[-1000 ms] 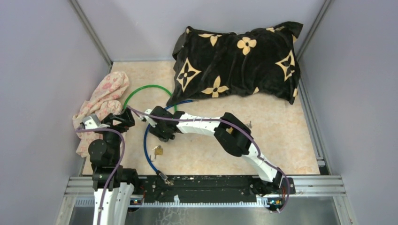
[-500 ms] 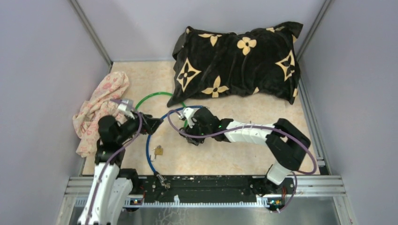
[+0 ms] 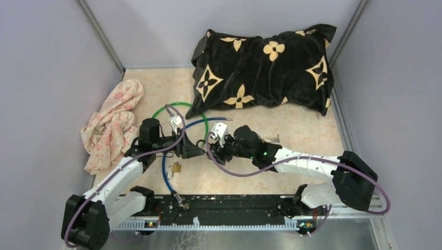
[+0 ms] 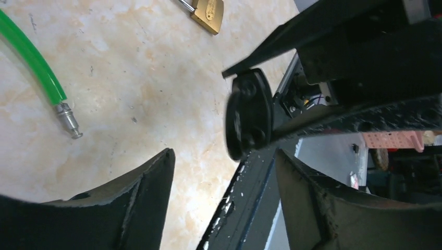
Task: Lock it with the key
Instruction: Pick up the lock from the center of the board, then lock the lock.
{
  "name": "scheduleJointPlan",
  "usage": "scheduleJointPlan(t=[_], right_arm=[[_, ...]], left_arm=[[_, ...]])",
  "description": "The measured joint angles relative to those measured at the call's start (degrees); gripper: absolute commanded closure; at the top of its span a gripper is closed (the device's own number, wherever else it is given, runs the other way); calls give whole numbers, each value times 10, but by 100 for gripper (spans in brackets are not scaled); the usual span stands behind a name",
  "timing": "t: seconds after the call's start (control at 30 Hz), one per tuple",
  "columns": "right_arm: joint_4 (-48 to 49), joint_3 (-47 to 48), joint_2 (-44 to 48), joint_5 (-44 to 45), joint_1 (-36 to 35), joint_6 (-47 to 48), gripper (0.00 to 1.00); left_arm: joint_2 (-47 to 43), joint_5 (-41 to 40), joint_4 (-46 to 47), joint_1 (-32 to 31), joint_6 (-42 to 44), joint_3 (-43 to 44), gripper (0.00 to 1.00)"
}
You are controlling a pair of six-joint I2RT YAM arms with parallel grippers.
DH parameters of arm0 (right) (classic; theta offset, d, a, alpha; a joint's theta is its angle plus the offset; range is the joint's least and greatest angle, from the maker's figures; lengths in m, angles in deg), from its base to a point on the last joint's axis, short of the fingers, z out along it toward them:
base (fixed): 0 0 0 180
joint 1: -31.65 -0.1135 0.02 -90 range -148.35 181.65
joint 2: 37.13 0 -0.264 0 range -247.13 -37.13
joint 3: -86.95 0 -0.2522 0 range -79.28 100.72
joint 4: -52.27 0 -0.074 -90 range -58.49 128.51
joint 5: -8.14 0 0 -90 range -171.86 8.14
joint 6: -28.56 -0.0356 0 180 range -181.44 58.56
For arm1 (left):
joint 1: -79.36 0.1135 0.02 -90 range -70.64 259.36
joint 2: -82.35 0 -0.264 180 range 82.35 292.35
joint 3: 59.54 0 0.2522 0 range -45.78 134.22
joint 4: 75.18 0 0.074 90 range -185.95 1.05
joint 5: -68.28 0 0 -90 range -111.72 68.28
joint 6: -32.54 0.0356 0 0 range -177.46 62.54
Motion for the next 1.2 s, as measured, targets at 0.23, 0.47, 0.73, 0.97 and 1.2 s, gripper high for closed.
scheduleJointPlan(t=[0.23,0.47,0.73,0.97,1.2], right_arm=[[-1,0,10,-21,-22,25,100],[-21,6,9,-32,-24,47,100],[-26,17,10,-57,-9,47,2],[48,-14,64,-198,105,-39,2],[284,-117,56,-325,183,-221,2]], left_arm=[[6,9,41,-2,-19,0,60],[6,39,61,-7,-35,0,100],[-34,33,81,-7,-42,-8,100],[-92,12,139,-9,-50,-9,100],[-123,13,196,-9,-77,-9,100]])
